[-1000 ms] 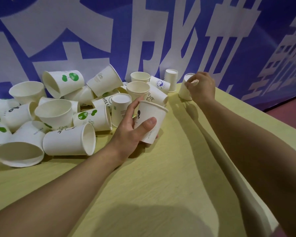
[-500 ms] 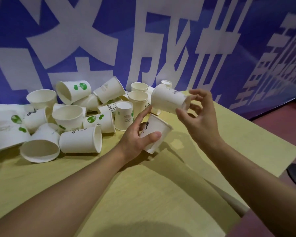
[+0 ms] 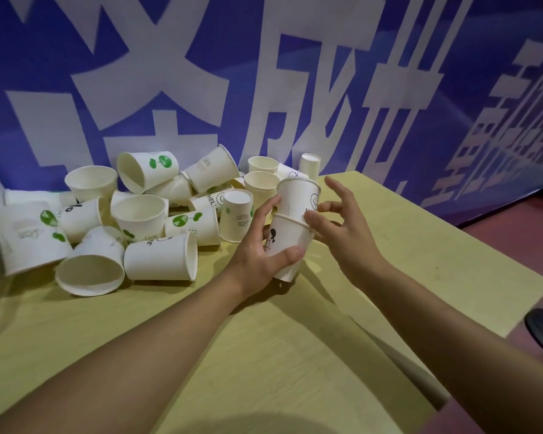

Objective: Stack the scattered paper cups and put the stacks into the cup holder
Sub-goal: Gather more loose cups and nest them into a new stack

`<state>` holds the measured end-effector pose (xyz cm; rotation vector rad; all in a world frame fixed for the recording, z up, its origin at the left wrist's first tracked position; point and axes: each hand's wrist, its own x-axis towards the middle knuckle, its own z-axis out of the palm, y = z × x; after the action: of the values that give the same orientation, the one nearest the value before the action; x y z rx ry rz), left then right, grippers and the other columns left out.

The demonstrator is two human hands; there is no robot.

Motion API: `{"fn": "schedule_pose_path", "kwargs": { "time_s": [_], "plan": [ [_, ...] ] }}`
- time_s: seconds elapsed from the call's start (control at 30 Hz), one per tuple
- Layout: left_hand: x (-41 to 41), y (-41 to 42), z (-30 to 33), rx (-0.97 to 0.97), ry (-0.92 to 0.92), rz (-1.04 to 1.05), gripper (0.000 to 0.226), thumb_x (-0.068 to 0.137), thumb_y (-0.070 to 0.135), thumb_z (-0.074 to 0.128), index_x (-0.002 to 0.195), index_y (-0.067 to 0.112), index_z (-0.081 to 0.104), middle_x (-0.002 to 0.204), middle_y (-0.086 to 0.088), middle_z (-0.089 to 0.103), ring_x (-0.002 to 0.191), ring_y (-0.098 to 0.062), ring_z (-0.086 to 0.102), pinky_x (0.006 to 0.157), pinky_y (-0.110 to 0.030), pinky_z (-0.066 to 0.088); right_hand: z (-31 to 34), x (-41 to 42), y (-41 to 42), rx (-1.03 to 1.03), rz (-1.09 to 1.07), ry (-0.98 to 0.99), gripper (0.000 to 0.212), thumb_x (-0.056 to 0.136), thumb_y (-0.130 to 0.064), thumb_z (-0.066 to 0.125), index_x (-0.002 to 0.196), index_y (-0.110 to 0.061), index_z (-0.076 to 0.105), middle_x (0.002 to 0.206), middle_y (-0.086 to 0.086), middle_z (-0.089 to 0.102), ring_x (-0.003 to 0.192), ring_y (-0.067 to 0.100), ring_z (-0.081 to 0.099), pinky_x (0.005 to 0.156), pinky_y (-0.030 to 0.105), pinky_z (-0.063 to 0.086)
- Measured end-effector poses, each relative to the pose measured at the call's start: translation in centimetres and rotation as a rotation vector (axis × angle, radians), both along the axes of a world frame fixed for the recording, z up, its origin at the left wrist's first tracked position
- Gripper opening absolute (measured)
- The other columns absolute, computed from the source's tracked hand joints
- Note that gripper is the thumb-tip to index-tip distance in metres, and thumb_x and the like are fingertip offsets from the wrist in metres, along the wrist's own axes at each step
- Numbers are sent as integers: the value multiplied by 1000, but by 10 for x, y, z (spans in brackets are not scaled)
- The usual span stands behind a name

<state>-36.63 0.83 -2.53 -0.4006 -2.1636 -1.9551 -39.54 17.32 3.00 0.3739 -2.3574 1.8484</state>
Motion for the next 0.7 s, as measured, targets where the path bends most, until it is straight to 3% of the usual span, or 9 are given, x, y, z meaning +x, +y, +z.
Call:
{"fn": "schedule_pose_path", "kwargs": {
  "time_s": [0.1,0.17,0.27,0.33,0.4,0.5,0.6,0.7],
  "plan": [
    [-2,1,-2,3,-3,55,89,65,49,81,138,58,30,130,-6,55,110,-23,62,81,-35,60,-6,0,-3,-13,-5,-20,55,96,-28,65,145,-41,43,111,2,54,99,17,64,81,31,61],
    [-4,1,-3,4,23,115,92,74,35,85,142,51,25,133,-6,53,107,-18,61,79,-29,58,-12,2,-2,-8,5,5,42,98,-28,62,138,-37,55,112,3,57,100,18,65,83,34,61],
    [-8,-1,-3,43,33,182,96,84,21,81,153,45,18,138,15,42,115,3,52,85,-15,51,-19,5,-1,2,56,4,26,100,-25,60,122,-34,69,122,2,59,103,17,63,83,34,61],
    [-8,-1,-1,92,32,197,85,80,29,80,148,44,30,131,23,45,109,9,54,81,-10,49,-20,3,-1,39,63,16,24,99,-24,60,115,-38,71,123,-1,60,103,17,62,80,36,61],
    [-7,-1,1,158,24,212,71,72,40,78,133,43,43,122,15,54,102,1,60,80,-17,54,-18,-4,-1,90,36,72,23,99,-25,60,109,-42,72,123,-5,62,104,16,62,82,37,60],
    [-9,0,2,271,-32,218,55,67,58,74,115,47,51,113,-1,64,100,-24,68,77,-45,62,-12,-30,-3,271,-60,186,19,98,-27,61,111,-37,71,124,-8,60,100,7,61,84,29,54],
    [-12,-3,1,370,-75,228,38,71,65,70,103,49,56,110,-10,66,101,-52,64,77,-67,57,-6,-69,-12,481,-149,220,27,96,-26,66,123,-31,67,128,-3,57,107,12,59,86,24,45],
    [-15,-5,0,404,-93,235,37,74,70,64,100,44,57,104,-11,66,98,-55,63,76,-74,52,-6,-102,-22,628,-154,170,43,95,-26,68,137,-27,57,142,2,52,122,22,55,98,34,46]
  ]
}}
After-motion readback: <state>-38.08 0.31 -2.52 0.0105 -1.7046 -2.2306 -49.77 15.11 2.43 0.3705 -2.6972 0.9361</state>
